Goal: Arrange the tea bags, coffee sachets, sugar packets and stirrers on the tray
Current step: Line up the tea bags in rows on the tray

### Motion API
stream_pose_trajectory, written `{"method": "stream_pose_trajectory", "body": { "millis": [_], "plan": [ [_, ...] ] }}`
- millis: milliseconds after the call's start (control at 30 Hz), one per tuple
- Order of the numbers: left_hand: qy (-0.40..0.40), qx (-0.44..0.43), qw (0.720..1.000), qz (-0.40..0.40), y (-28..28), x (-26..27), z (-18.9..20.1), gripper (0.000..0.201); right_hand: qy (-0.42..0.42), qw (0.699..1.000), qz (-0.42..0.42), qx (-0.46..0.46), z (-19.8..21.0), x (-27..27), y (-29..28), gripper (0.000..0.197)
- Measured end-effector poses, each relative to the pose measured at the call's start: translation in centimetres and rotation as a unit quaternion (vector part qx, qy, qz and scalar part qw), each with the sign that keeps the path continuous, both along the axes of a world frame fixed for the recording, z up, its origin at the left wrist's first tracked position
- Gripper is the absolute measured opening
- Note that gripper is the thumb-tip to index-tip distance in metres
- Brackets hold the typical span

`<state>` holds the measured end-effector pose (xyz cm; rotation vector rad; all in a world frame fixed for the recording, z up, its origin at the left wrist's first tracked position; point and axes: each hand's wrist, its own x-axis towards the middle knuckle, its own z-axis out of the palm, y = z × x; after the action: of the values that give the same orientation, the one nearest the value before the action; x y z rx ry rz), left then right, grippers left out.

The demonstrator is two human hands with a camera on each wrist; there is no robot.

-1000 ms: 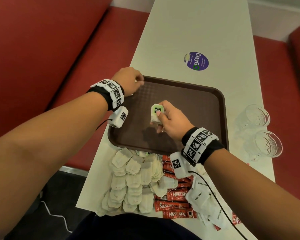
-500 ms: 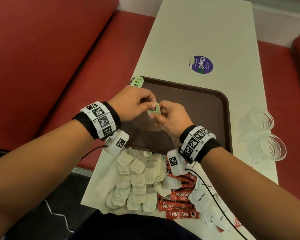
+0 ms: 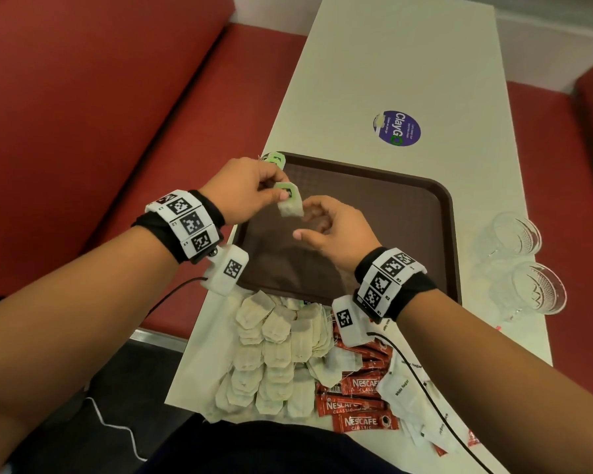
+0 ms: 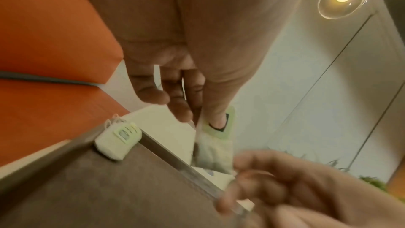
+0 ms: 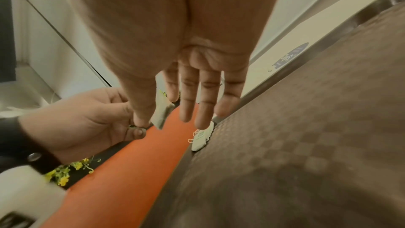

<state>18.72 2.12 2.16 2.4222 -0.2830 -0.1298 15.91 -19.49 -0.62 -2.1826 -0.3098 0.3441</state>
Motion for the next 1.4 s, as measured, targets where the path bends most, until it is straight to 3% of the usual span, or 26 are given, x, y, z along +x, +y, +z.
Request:
{"method": "stream_pose_trajectory", "body": {
  "millis": [67,133,233,433,633,767,867,1067,1267,1400],
  "plan": [
    [-0.014,0.060,0.997,0.042,0.9,1.7,-0.6,0.015,0.019,0.999,0.025,-0.038,-0.3,-0.3,-0.6,0.049],
    [0.011,0.119,0.990,0.068,1.9,3.7,-1.3,0.020,0.040,0.993,0.061,-0.090,-0.4,-0.5,-1.4,0.044],
    [0.074,0.198,0.976,0.044,2.4,6.0,-2.6,0.025,0.075,0.971,0.150,-0.170,-0.5,-1.1,-2.1,0.035],
    [0.085,0.211,0.971,0.070,1.8,9.1,-4.3,0.030,0.086,0.944,0.243,-0.204,-0.7,-3.1,-2.4,0.039],
    [0.072,0.223,0.968,0.089,1.5,10.3,-5.3,0.030,0.074,0.899,0.332,-0.277,-0.5,-5.2,-2.9,0.052],
    [0.057,0.255,0.962,0.074,0.3,9.9,-5.6,0.019,0.048,0.888,0.357,-0.286,-0.8,-5.8,-2.7,0.066],
    [0.076,0.294,0.952,0.047,-0.4,9.4,-6.0,0.018,0.036,0.887,0.360,-0.287,-0.8,-5.8,-2.5,0.065],
    [0.065,0.247,0.966,0.049,-0.9,7.6,-5.0,0.012,0.028,0.888,0.364,-0.278,-0.9,-6.3,-2.3,0.055],
    [0.033,0.138,0.990,0.003,-1.1,0.6,-2.3,0.007,-0.004,0.890,0.369,-0.267,-0.8,-7.7,-2.1,0.056],
    [0.056,0.123,0.987,-0.084,-0.8,-4.6,-1.8,0.006,-0.050,0.903,0.359,-0.229,-1.1,-8.4,-2.0,0.027]
  ]
}}
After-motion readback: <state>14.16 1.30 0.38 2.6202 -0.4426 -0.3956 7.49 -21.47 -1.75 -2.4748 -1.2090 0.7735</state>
